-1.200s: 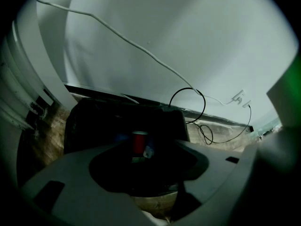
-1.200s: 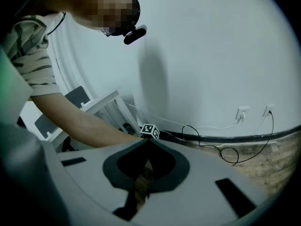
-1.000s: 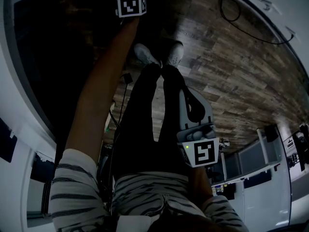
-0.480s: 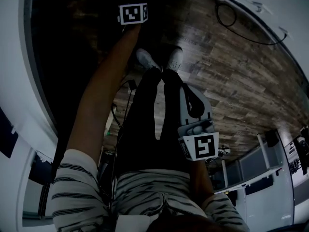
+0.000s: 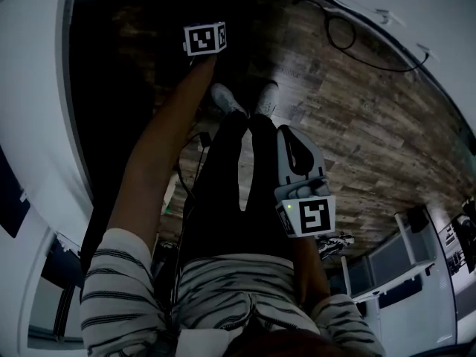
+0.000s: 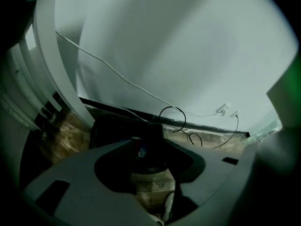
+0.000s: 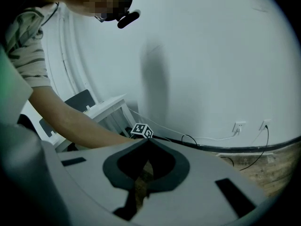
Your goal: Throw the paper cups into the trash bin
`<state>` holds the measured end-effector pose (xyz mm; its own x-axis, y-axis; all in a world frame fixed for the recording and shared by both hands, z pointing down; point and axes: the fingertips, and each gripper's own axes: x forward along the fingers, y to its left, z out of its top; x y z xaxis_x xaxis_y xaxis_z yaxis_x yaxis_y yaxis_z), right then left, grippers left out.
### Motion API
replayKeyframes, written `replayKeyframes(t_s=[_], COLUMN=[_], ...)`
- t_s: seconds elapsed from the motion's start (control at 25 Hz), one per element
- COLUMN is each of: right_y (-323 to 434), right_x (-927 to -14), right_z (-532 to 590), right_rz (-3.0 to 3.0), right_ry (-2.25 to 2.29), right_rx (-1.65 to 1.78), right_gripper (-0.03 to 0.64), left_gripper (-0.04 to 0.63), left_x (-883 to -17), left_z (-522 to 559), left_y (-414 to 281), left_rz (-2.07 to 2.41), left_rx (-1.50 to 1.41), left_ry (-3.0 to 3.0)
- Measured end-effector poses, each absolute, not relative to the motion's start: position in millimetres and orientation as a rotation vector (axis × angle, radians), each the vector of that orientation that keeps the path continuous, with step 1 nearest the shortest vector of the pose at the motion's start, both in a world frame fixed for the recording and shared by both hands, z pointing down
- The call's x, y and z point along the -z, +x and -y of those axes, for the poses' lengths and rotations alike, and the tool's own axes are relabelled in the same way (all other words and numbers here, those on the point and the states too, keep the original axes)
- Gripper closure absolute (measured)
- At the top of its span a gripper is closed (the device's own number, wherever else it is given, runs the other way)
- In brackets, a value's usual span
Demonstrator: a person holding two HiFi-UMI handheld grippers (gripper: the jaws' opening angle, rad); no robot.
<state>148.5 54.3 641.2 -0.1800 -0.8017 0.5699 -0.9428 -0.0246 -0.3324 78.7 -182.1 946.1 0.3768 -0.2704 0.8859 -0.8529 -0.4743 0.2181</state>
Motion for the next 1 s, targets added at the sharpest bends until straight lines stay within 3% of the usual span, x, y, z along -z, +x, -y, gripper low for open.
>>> replayKeyframes(t_s=[1.0], right_y=[153.9], right_x=[-559.8], right_z=[-65.4], right_rz=[2.09], right_ry=[1.871], right_rx=[-0.896], right_gripper=[0.607], left_gripper=[0.46], left_x=[-771.5], left_z=[130.5], left_y=[59.8], left_rz=[0.991], left_rx=[-0.94], left_ry=[2.031])
